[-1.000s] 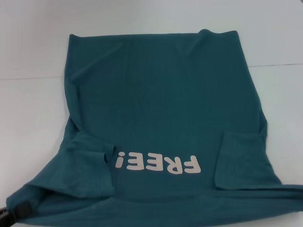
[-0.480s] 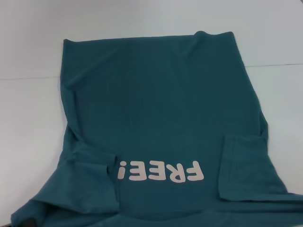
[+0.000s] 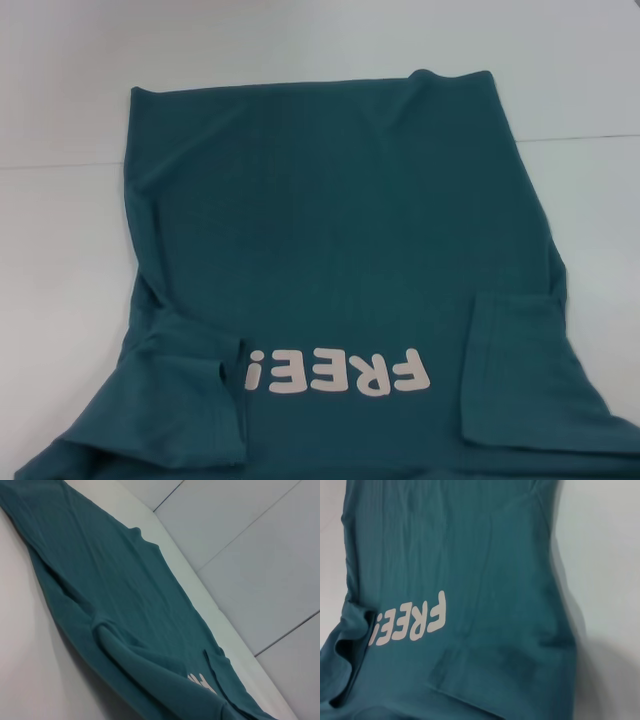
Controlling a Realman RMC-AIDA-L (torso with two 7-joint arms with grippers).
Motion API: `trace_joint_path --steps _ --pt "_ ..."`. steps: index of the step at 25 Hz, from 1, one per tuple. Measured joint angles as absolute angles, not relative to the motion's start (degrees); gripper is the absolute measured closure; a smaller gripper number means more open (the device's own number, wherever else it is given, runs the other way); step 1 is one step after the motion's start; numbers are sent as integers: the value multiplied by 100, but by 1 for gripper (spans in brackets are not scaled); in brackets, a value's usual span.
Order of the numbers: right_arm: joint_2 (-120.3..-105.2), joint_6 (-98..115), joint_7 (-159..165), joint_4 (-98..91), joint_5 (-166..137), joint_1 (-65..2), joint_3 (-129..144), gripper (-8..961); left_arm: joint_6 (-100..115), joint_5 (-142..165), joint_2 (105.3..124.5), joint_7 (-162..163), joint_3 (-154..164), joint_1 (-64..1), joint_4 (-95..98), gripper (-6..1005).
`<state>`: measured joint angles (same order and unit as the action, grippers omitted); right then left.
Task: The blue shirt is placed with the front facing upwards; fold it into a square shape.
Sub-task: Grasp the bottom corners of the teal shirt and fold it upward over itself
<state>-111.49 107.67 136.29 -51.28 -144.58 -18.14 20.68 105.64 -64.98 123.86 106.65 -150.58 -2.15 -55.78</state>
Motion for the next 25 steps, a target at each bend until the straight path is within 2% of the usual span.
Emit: trace_joint_path --steps 11,25 --pt "-11394 10984 13607 -5527 -14458 -1539 1891 931 10609 -6494 12393 10660 -15083 -46 -5660 948" --pt "-11417 10988 13614 -5515 -14458 -1552 1872 932 10608 -6443 12414 10620 -15098 148 -5655 945"
